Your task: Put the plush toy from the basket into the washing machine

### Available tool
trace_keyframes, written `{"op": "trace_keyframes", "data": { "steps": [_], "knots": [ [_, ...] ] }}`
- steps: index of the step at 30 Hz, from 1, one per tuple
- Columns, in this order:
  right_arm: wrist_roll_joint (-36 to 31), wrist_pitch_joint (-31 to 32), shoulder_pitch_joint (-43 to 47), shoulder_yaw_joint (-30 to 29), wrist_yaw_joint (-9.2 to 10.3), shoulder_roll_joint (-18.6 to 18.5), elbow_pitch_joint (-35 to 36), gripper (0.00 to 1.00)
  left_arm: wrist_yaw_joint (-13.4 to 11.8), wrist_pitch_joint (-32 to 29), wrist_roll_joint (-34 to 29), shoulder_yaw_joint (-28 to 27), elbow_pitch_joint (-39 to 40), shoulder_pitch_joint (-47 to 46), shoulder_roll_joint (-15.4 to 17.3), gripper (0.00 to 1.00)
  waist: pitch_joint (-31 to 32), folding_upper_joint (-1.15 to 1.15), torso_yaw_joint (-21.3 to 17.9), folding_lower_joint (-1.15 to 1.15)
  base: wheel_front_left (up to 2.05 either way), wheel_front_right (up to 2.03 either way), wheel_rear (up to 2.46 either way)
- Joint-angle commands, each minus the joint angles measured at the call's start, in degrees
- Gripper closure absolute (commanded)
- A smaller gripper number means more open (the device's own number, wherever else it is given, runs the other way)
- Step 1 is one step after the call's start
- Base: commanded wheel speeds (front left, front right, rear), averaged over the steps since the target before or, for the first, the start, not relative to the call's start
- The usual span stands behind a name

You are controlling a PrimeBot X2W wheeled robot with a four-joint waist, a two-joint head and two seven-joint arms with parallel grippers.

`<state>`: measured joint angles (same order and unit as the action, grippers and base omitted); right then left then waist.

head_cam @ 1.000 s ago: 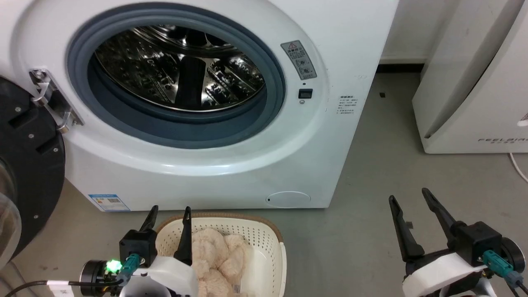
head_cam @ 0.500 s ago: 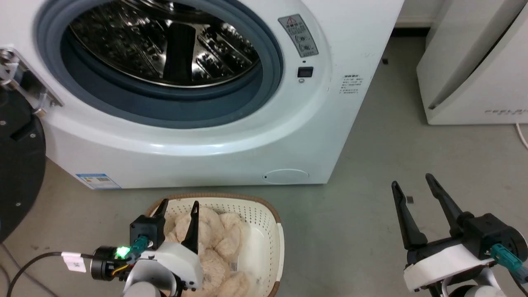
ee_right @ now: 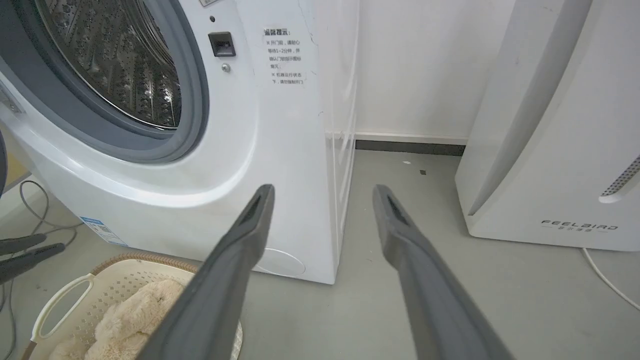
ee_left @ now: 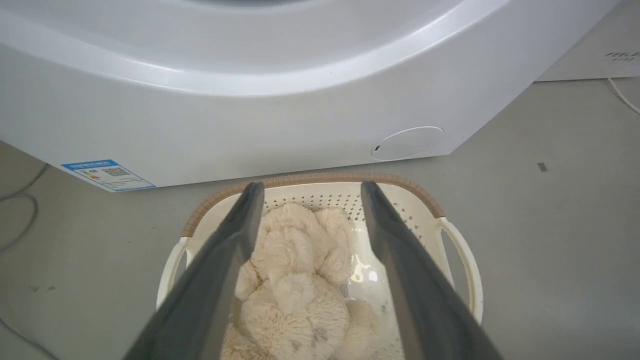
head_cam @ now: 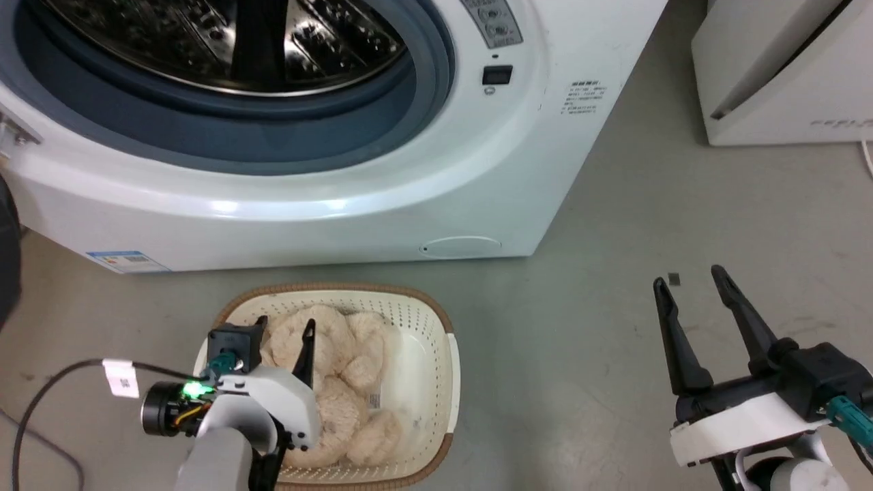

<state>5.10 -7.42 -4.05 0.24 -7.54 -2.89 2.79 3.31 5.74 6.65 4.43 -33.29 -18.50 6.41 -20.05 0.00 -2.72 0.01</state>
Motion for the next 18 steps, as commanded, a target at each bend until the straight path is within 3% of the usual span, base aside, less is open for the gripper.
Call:
{"op": "trace_keyframes", "data": {
  "steps": [1, 18],
  "knots": [
    [0.41, -0.67, -1.06, 0.08, 0.03, 0.01, 0.55, 0.0, 0.44, 0.13, 0.31, 0.15, -1.71, -1.78, 0.49, 0.0, -1.21, 0.0, -0.34, -0.01, 0.0, 0.0, 0.0],
    [1.83, -2.7, -3.48, 0.87, 0.04, 0.01, 2.17, 0.0, 1.23, -0.84, 2.62, 2.32, -15.6, -11.78, 2.96, 0.0, -9.88, 0.0, -1.71, -0.01, 0.0, 0.0, 0.0]
  ]
}}
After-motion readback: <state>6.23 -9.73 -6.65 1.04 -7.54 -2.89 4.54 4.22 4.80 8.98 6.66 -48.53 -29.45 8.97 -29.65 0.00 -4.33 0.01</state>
